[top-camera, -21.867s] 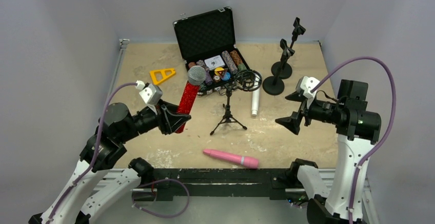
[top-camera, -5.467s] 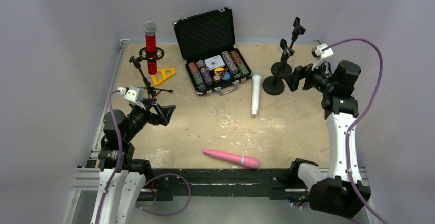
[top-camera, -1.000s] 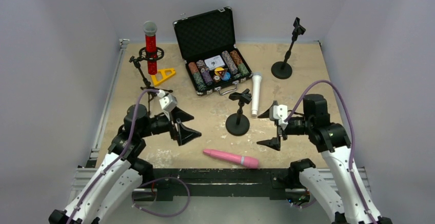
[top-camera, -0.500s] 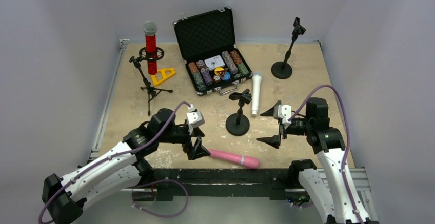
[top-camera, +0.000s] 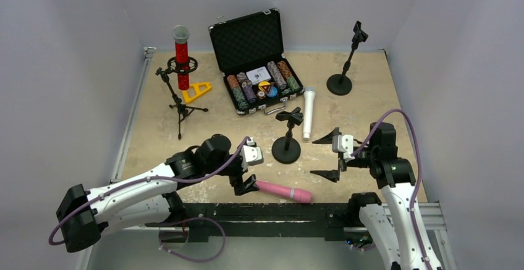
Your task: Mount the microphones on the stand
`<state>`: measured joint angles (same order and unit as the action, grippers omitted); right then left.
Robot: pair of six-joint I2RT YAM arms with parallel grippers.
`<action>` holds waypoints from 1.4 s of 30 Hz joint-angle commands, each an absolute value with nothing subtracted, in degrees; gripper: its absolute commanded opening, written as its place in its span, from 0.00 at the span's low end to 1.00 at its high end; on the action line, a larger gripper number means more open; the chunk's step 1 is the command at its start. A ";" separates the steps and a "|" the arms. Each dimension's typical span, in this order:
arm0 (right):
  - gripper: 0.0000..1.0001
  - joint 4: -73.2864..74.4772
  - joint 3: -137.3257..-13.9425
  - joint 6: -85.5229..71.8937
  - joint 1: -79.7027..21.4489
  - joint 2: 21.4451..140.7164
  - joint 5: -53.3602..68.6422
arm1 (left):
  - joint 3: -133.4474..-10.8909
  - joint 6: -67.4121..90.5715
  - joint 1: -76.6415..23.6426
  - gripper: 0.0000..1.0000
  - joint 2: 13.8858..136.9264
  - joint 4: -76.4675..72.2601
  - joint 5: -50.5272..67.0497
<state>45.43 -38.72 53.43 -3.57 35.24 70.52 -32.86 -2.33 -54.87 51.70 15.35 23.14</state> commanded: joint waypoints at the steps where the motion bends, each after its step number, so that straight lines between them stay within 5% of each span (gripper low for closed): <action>1: 0.93 44.41 -38.06 55.26 -3.11 35.44 71.79 | -33.78 -10.07 -56.78 0.92 56.76 7.71 23.52; 14: 0.93 44.38 -38.32 55.08 -2.43 35.65 71.36 | -38.55 -14.95 -63.79 0.88 77.51 -1.75 21.99; 23: 0.93 44.48 -38.32 55.06 -1.83 36.02 71.60 | -41.52 -16.79 -68.39 0.73 86.73 -1.87 15.24; 34: 0.93 44.81 -38.40 55.14 -0.91 36.22 72.33 | -41.16 -15.43 -69.25 0.46 90.53 -0.77 10.08; 42: 0.94 45.00 -38.41 55.32 -0.20 36.29 72.75 | -39.74 -12.18 -69.21 0.00 89.07 -0.09 8.78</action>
